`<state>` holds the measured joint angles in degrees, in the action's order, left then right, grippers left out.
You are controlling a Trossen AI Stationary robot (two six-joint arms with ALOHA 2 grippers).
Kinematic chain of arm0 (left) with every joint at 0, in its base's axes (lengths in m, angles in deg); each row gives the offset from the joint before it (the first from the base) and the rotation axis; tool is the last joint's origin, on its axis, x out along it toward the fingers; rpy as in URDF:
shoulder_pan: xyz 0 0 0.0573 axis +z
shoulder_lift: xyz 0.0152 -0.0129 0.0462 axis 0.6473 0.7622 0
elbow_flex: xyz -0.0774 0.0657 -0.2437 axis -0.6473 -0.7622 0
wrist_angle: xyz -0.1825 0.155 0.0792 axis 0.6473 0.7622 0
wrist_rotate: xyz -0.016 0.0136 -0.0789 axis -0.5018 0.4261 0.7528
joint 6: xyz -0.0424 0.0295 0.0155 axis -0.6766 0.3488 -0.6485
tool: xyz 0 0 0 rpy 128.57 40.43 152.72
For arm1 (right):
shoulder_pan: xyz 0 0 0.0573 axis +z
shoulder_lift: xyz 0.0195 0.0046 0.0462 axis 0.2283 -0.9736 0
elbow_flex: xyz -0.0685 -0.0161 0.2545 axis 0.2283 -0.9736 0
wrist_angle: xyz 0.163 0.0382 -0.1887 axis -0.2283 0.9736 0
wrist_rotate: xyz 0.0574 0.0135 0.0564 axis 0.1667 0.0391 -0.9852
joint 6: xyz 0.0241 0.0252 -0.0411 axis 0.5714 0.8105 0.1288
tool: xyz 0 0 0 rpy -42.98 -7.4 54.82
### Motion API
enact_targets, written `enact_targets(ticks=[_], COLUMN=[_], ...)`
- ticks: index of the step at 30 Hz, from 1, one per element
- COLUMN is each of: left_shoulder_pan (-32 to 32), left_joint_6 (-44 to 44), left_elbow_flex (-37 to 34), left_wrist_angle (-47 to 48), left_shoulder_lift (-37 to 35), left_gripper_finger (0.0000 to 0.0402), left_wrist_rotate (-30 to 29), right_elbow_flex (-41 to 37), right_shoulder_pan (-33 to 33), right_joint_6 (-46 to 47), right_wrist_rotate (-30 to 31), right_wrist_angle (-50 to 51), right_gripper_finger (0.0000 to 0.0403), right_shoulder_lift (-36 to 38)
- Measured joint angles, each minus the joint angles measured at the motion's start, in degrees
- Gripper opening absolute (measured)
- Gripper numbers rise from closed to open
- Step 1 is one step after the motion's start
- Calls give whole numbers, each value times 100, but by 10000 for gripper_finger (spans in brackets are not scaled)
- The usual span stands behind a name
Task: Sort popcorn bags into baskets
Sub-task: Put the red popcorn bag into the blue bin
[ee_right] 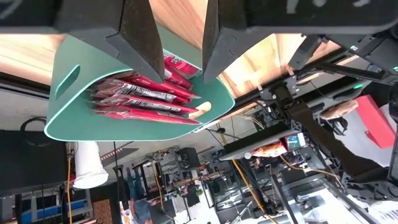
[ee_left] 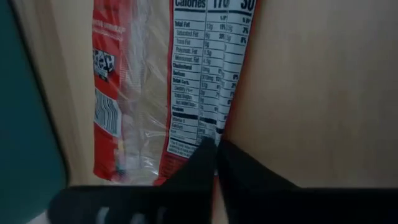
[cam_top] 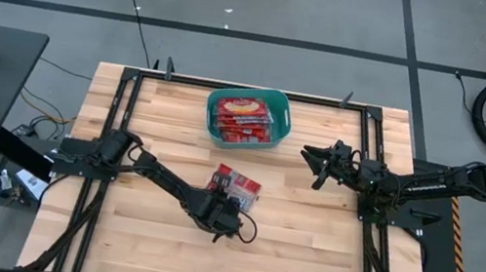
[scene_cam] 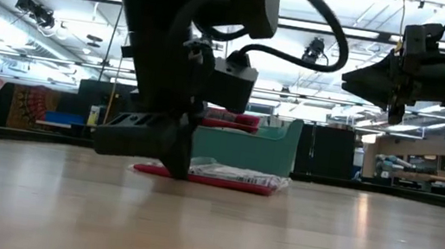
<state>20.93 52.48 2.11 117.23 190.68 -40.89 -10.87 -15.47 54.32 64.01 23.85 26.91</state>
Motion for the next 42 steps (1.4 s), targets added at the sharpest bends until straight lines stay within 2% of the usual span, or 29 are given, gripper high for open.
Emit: enact_targets(ticks=[2, 11, 22, 29, 42], left_shoulder_pan=[-4, -43, -41, -41, 103], left_joint_6=[-81, -217, -392, -389, -279], left_elbow_flex=[-1, -30, -17, -6, -6], left_wrist_angle=[7, 62, 45, -35, -39], left_shoulder_lift=[3, -463, -1148, -1306, -1713], left_gripper_finger=[10, 4, 1, 1, 0], left_wrist_rotate=[-18, 76, -295, -664, -993], right_elbow_flex=[0, 0, 0, 0, 0], right_shoulder_pan=[0, 1, 2, 2, 1], right_joint_6=[0, 0, 0, 0, 0], right_wrist_rotate=[0, 0, 0, 0, 0], right_wrist_angle=[-2, -1, -13, -13, -12], right_gripper_finger=[115, 115, 115, 115, 115], right_shoulder_lift=[0, 0, 0, 1, 0])
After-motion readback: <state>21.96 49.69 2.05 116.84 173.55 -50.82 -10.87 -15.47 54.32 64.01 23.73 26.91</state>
